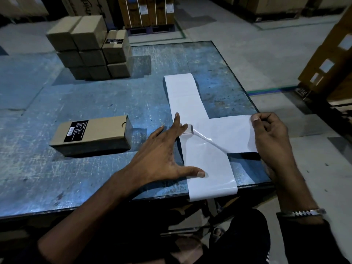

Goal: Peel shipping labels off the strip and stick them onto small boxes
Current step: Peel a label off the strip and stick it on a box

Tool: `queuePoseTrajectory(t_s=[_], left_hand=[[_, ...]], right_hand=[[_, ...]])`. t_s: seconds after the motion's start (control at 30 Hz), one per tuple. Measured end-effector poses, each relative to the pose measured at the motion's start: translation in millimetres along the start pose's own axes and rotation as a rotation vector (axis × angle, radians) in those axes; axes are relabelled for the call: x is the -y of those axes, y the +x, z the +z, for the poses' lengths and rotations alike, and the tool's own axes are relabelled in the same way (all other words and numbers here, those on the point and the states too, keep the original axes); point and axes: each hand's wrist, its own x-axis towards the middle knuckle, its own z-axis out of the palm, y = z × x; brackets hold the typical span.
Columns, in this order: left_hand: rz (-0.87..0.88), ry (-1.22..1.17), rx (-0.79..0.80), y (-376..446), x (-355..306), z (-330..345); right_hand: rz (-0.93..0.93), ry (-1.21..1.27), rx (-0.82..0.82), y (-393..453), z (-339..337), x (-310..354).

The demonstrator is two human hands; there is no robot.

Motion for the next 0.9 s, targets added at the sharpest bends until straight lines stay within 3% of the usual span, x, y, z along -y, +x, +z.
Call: queuePoseTrajectory(t_s=[0.57, 0.9], left_hand=[[0.087, 0.004, -0.071, -6, -2, 1], [0.108, 0.002, -0.096, -9, 0, 1]], right_hand=[[0.163, 0.467, -0.243, 13, -15, 1], [0.021, 0.58, -0.114, 2, 23, 47]])
